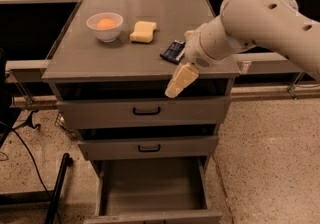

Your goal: Place rxbar blueberry into bottom drawer

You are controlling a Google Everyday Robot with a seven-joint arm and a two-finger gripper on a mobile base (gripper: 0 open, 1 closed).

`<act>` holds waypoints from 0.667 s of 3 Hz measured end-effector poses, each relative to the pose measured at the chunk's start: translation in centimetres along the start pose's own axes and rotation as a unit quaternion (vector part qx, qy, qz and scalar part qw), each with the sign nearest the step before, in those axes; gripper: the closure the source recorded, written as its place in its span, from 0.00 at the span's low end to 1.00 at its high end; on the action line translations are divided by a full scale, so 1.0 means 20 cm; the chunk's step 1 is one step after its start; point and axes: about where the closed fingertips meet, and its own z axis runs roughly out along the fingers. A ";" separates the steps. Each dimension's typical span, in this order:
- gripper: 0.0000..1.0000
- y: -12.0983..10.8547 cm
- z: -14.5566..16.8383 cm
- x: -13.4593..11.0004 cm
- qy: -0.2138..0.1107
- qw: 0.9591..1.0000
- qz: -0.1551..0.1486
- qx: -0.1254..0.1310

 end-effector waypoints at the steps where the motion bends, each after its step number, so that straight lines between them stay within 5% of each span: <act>1: 0.00 -0.02 -0.01 0.03 0.003 1.000 0.013 0.022; 2: 0.00 -0.10 0.02 0.07 -0.009 0.997 0.038 0.071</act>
Offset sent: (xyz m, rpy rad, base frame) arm 0.0314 -0.0283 -0.0035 0.0835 -0.1475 -0.2010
